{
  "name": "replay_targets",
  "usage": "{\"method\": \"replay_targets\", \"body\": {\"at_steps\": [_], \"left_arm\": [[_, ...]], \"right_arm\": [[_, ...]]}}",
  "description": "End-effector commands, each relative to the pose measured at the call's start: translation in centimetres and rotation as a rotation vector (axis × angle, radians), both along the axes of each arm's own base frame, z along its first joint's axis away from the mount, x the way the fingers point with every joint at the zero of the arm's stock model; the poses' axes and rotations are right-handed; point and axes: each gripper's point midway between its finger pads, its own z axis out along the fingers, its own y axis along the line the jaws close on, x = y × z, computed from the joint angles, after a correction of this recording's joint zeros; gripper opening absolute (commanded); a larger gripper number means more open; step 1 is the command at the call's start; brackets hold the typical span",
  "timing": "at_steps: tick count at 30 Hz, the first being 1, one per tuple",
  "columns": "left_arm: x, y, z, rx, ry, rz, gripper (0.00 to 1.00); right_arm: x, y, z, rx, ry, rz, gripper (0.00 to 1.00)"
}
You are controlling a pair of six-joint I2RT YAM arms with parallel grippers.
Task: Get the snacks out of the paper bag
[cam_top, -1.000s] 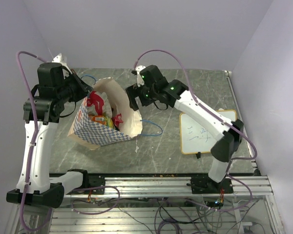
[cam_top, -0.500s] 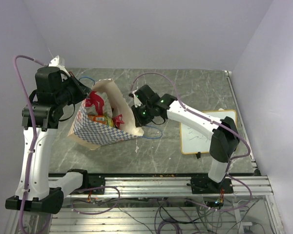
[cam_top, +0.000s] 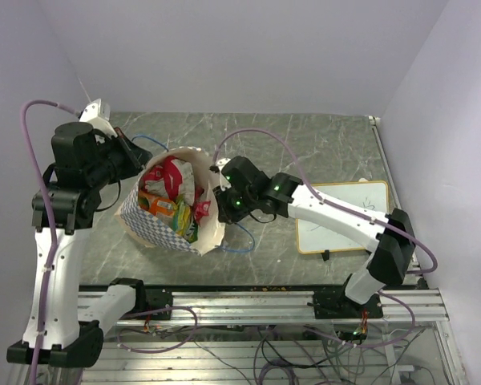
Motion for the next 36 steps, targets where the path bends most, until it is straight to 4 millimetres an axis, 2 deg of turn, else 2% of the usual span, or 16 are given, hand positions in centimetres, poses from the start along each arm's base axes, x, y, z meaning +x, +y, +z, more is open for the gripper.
{"method": "replay_targets", "body": {"at_steps": [1,4,6,8,10,13,16,21,25,31,36], "left_arm": [[-1.3,-0.8,1.9,-0.043,-0.067,-0.040,0.07],[-0.8,-0.9,1.4,-0.075,-0.035,-0.025,0.07],[-0.6,-1.1,1.4,-0.093,-0.028,-0.024,0.07],[-0.4,-1.3,1.5,-0.108,-0.022,-0.022,0.07],[-0.4,-1.3,1.5,-0.111,-0.017,-0.025,0.07],[-0.3,-1.1,1.4,-0.099,-0.005,-0.015,0.07],[-0.4,-1.0,1.4,-0.094,-0.010,-0.011,0.07],[-0.7,-0.7,1.0,-0.108,0.001,0.014,0.07],[-1.1,-1.4,1.2,-0.176,-0.001,0.005,0.07],[-1.2,-1.3,0.7,-0.171,0.029,0.016,0.07],[-1.1,-1.3,0.5,-0.181,0.030,0.022,0.07]], "right_arm": [[3.5,-2.9,2.8,-0.054,-0.165,-0.173,0.28],[5.3,-4.0,5.7,-0.063,-0.266,-0.208,0.46],[5.6,-3.5,8.0,-0.017,-0.329,-0.172,0.59],[5.5,-2.4,10.0,0.059,-0.382,-0.110,0.67],[5.4,-0.7,11.8,0.147,-0.426,-0.044,0.70],[4.9,2.2,13.3,0.255,-0.435,0.051,0.71],[4.7,5.1,13.6,0.328,-0.418,0.121,0.70],[5.2,8.8,10.8,0.317,-0.360,0.150,0.68],[4.6,10.7,9.0,0.298,-0.348,0.187,0.68],[3.7,12.2,5.0,0.242,-0.307,0.215,0.73],[2.8,13.5,3.4,0.248,-0.300,0.236,0.77]]}}
